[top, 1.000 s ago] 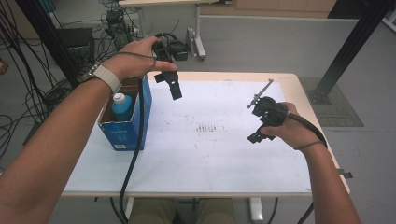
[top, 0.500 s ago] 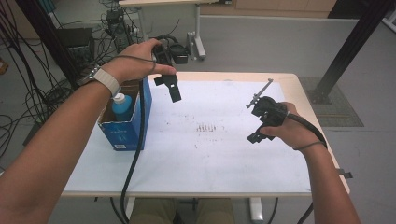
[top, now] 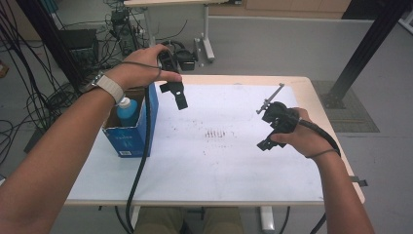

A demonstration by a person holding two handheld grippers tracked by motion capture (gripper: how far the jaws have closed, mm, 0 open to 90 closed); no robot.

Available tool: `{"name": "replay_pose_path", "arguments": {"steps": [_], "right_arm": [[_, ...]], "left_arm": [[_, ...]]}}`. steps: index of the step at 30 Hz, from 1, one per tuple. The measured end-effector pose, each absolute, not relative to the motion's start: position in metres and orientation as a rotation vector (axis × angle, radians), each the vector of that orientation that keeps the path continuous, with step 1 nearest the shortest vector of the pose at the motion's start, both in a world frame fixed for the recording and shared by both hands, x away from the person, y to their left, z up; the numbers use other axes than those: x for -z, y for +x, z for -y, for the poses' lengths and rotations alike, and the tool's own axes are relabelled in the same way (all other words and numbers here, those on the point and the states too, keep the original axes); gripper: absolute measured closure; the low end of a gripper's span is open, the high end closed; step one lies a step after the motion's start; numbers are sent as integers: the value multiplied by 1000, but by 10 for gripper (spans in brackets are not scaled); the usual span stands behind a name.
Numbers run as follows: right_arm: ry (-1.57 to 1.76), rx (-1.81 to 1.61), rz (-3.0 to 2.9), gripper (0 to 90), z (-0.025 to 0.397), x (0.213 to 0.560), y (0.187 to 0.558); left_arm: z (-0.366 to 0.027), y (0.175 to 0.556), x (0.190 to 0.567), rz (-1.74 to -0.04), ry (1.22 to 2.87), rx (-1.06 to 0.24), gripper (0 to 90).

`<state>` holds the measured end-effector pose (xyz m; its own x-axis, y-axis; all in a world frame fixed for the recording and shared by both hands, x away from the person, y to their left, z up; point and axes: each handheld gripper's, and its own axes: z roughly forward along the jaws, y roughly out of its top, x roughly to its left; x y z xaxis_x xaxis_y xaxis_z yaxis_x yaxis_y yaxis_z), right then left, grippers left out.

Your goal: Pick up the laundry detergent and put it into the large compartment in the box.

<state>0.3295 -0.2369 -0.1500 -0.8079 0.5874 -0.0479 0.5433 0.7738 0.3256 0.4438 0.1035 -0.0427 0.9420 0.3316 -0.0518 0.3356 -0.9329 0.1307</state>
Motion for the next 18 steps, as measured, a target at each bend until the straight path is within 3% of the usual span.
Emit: {"name": "replay_pose_path", "arguments": {"steps": [18], "right_arm": [[898,-449,-2818,129,236,149,330]], "left_arm": [[-106,443,44,-531,2952,35,76]]}}
